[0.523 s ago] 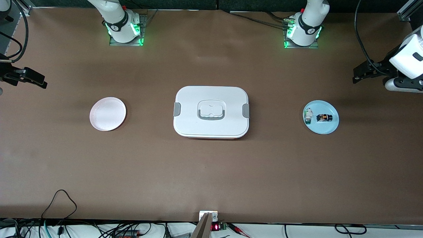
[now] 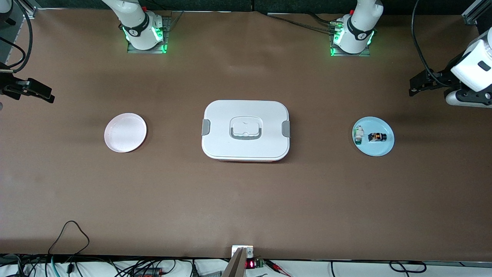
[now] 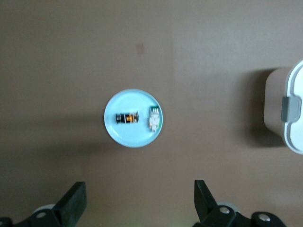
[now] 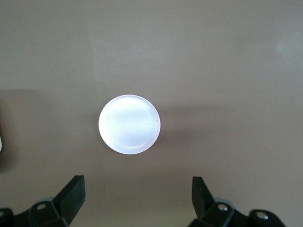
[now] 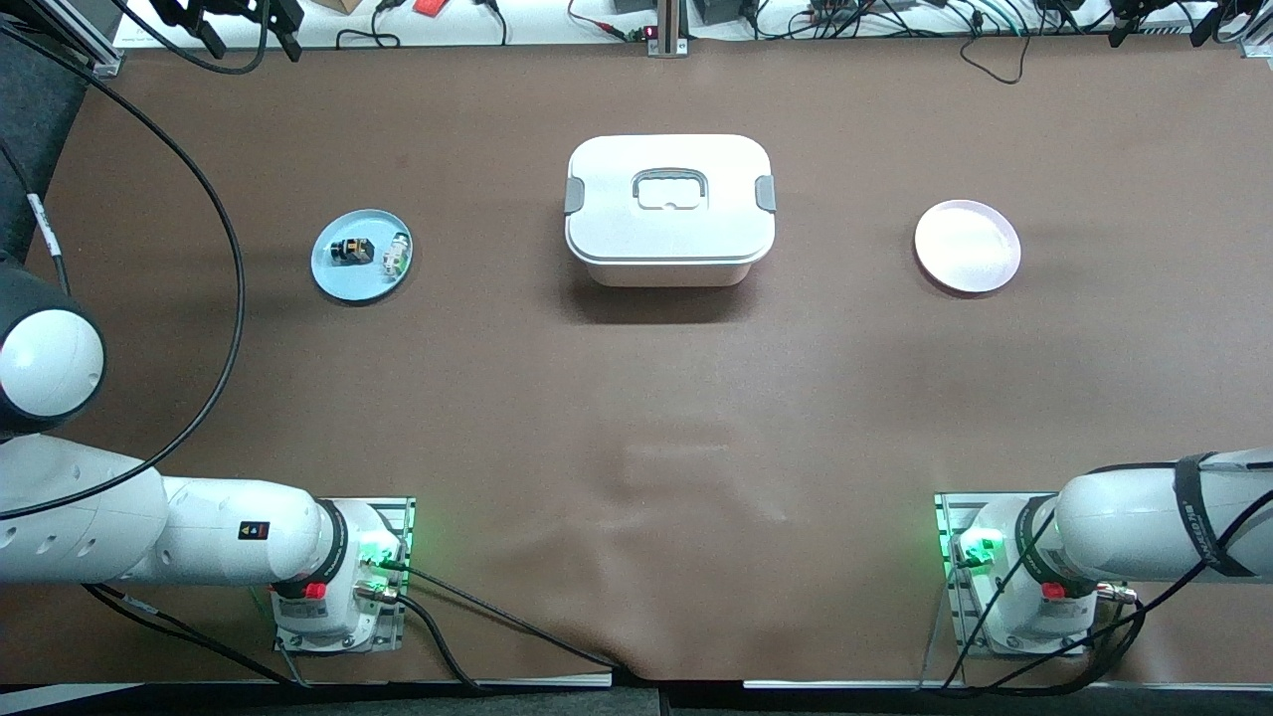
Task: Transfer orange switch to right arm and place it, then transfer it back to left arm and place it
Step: 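Move the left gripper down toward the orange switch on the blue plate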
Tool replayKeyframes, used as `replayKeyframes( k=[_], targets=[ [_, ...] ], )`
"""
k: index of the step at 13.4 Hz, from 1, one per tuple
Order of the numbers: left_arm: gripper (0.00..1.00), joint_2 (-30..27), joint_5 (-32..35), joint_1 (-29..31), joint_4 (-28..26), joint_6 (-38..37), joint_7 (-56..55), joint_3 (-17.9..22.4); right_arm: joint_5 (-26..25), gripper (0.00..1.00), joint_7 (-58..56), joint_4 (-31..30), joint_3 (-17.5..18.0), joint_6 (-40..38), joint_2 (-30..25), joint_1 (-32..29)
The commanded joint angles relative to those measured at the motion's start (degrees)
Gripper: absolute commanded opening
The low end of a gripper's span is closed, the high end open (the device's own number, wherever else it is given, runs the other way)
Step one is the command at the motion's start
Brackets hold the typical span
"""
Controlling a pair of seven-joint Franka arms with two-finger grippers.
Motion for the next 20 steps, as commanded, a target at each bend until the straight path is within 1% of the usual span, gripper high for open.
replayKeyframes(
  k=[1, 3, 6, 11, 14, 15, 17, 18, 20],
  targets=[
    [1.0, 2.22, 1.86, -0.2, 0.69, -3.36, 1.46, -0.15, 0.76, 1.0, -0.83, 0.95, 0.33, -1.15, -0.21, -0.6],
    [1.0, 3.81, 1.78, 0.41, 0.69, -4.15, 1.55, -0.06, 0.76, 1.0, -0.83, 0.95, 0.33, -1.15, -0.21, -0.6],
    [1.0, 6.62, 1.95, 1.46, 0.08, -3.1, 1.19, 0.46, 0.76, 1.0, -0.83, 0.95, 0.33, -1.15, -0.21, -0.6],
    [1.0, 7.59, 1.95, 4.45, -10.01, 8.74, 1.81, 0.38, 0.76, 1.0, -0.57, 0.95, 0.33, -1.15, -0.21, -0.6],
    [1.0, 9.61, 1.95, 6.73, -17.3, 18.58, 4.78, 0.38, 0.85, 1.0, 0.31, 0.95, 0.33, -1.15, -0.12, -0.6],
    [1.0, 10.49, 1.95, 7.44, -18.72, 20.61, 5.23, 0.38, 0.76, 1.0, 0.49, 0.95, 0.33, -1.15, -0.12, -0.6],
    [1.0, 13.73, 1.86, 7.79, -19.17, 23.16, 5.32, 0.38, 0.85, 1.0, 0.49, 0.95, 0.33, -1.06, -0.12, -0.6],
    [1.0, 15.31, 1.95, 9.01, -19.43, 25.62, 5.33, 0.29, 0.85, 1.0, 0.4, 0.95, 0.42, -1.15, -0.21, -0.51],
    [1.0, 18.91, 1.86, 9.2, -19.96, 30.54, 5.33, 0.29, 0.76, 1.0, 0.4, 0.95, 0.68, -1.15, -0.21, -0.51]
  ],
)
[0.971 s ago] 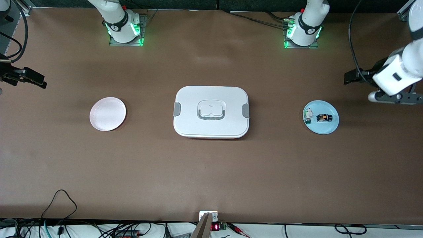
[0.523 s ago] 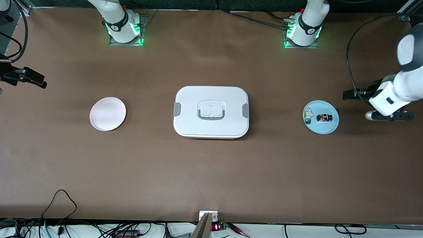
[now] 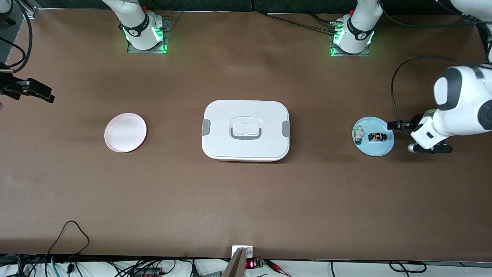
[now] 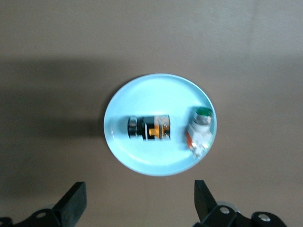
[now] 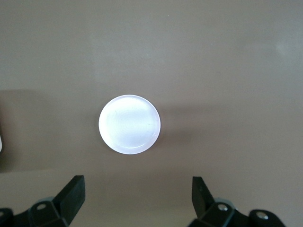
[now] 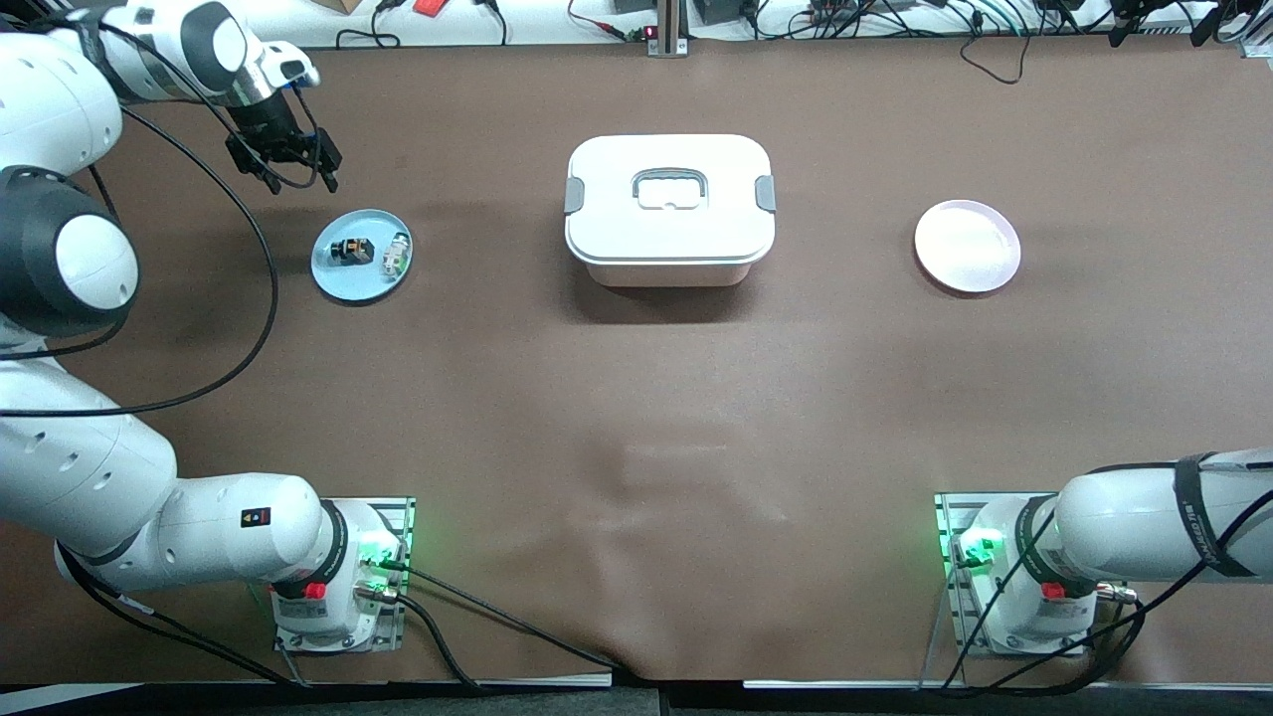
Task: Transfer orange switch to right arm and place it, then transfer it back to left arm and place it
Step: 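Lower the left gripper around the orange switch on the blue plate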
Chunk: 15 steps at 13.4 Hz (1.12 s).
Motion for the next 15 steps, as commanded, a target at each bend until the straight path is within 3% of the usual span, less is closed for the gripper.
replayKeyframes(
  k=[1, 9, 13, 15],
  targets=[
    [1.0, 4.51, 1.5, 1.3, 0.18, 5.25, 0.97, -0.49, 0.84, 1.0, 0.3, 0.89, 0.62, -1.1, -0.21, -0.51],
    [1.0, 9.36, 0.62, 1.83, 0.09, 10.19, -1.47, -1.36, 0.75, 1.0, 0.39, 0.89, 0.53, -1.1, -0.21, -0.51],
    [1.0, 10.06, 0.53, 1.83, -1.13, 10.45, -3.6, -3.21, 0.75, 1.0, 0.39, 0.89, 0.53, -1.1, -0.21, -0.51],
    [1.0, 10.15, 0.53, 2.01, -3.41, 14.03, -2.9, -3.21, 0.75, 1.0, 0.39, 0.89, 0.53, -1.1, -0.21, -0.51]
  ],
)
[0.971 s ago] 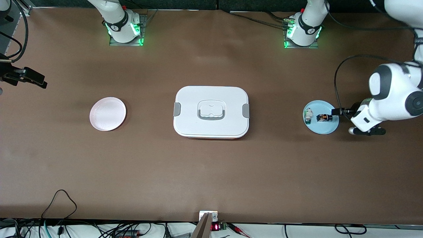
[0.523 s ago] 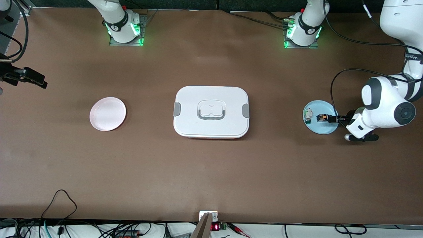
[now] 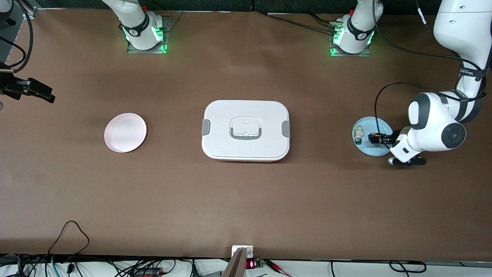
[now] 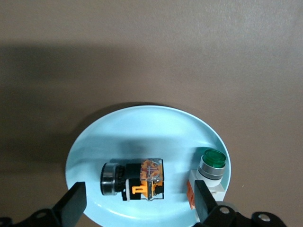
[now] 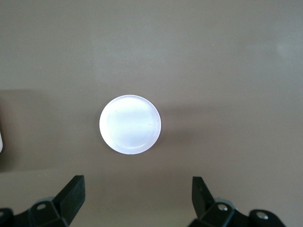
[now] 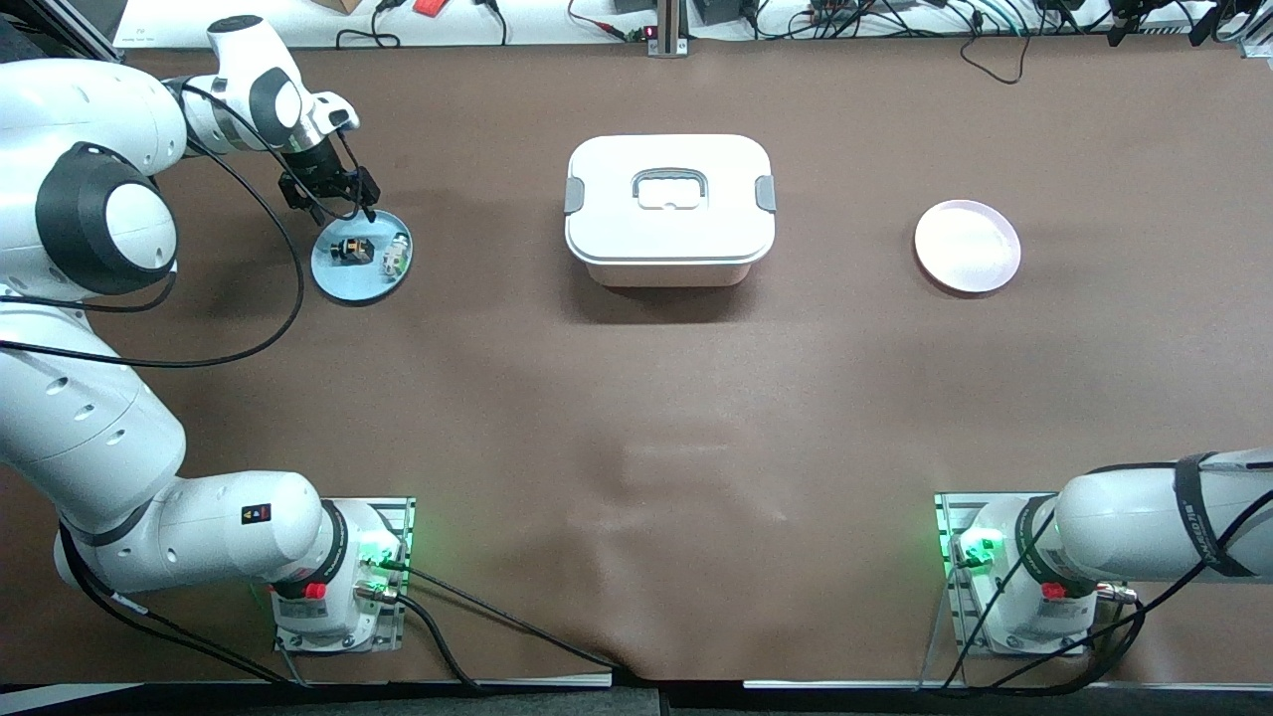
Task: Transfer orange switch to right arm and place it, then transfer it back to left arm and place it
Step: 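Lower the left gripper around the orange switch on the blue plate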
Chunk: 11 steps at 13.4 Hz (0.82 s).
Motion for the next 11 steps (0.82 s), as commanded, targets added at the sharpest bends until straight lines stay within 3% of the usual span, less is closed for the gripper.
replayKeyframes(
  k=[1, 11],
  targets=[
    [1.0, -0.01, 0.62, 0.42, -4.35, 6.43, -0.08, -0.11, 0.74, 1.0, 0.38, 0.82, 0.4, -1.07, -0.21, -0.51],
    [1.0, 1.31, 1.24, 1.29, -6.39, 8.84, 1.33, -0.11, 0.74, 1.0, 0.3, 0.82, 0.4, -1.07, -0.12, -0.51]
  ],
)
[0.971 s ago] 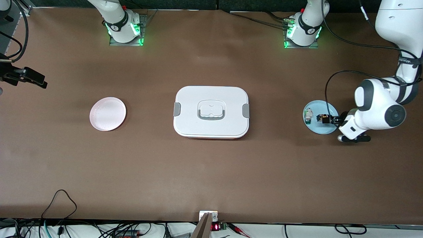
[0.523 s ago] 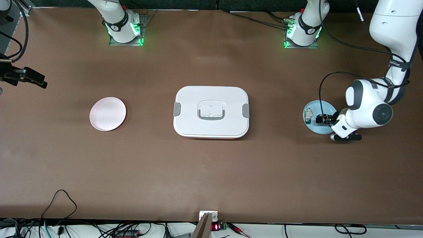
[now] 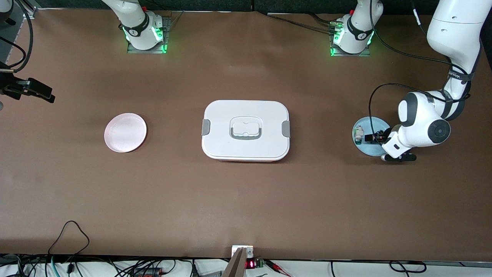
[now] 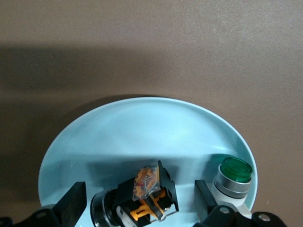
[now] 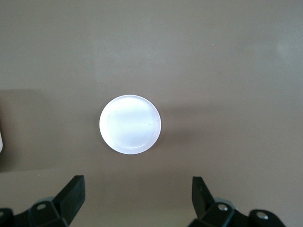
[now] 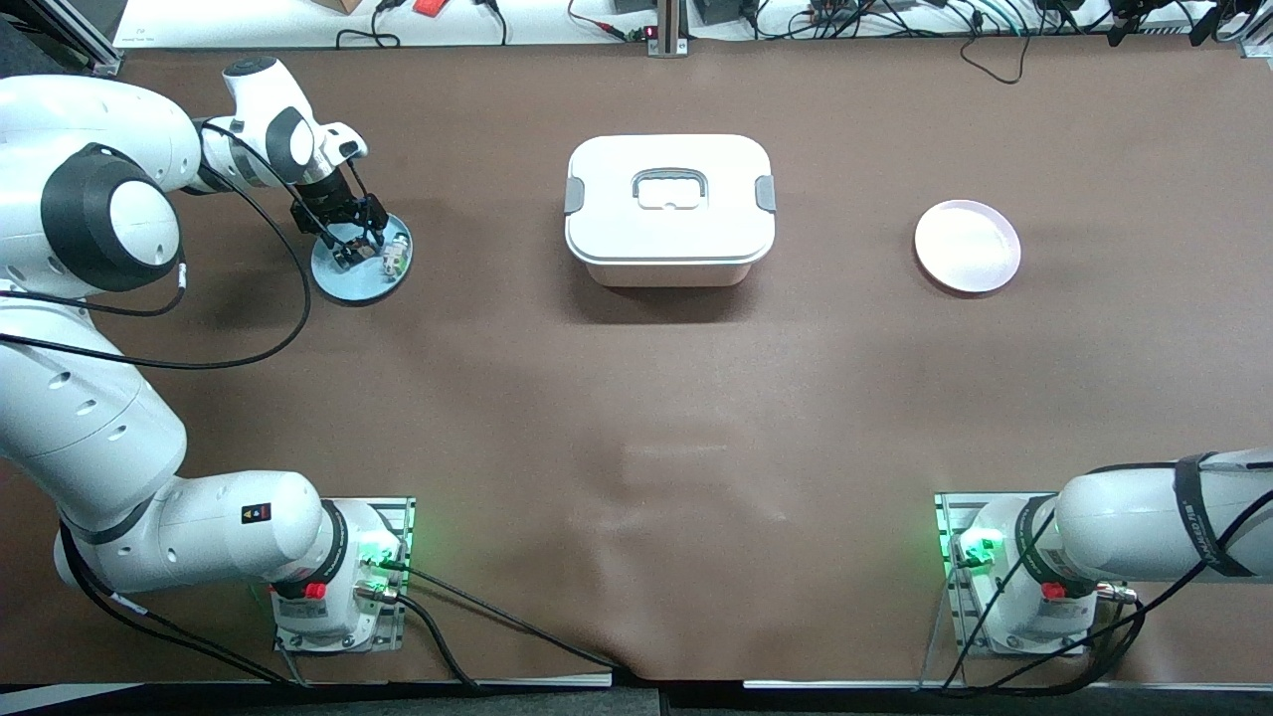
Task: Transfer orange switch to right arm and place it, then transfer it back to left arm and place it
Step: 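Lower the left gripper around the orange switch on the blue plate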
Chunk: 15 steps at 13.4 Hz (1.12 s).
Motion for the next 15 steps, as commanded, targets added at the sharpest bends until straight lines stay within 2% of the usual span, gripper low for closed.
replayKeyframes(
  k=[1, 6, 11, 15],
  targets=[
    [1.0, 0.27, 1.24, 1.38, -0.54, 0.63, 0.9, -0.23, 0.74, 1.0, 0.29, 0.82, 0.4, -1.05, -0.12, -0.51],
    [1.0, 0.1, 0.1, 3.13, -0.46, 1.6, -1.9, -0.32, 0.83, 1.0, 0.29, 0.82, 0.4, -1.05, -0.12, -0.51],
    [1.0, -0.25, -4.47, 3.92, -1.42, 1.69, -4.2, -0.32, 0.83, 1.0, 0.29, 0.82, 0.4, -1.05, -0.12, -0.51],
    [1.0, -0.26, -4.47, 3.58, -0.99, 1.6, -4.38, -0.32, 0.83, 1.0, 0.2, 0.82, 0.4, -1.05, -0.12, -0.51]
  ],
)
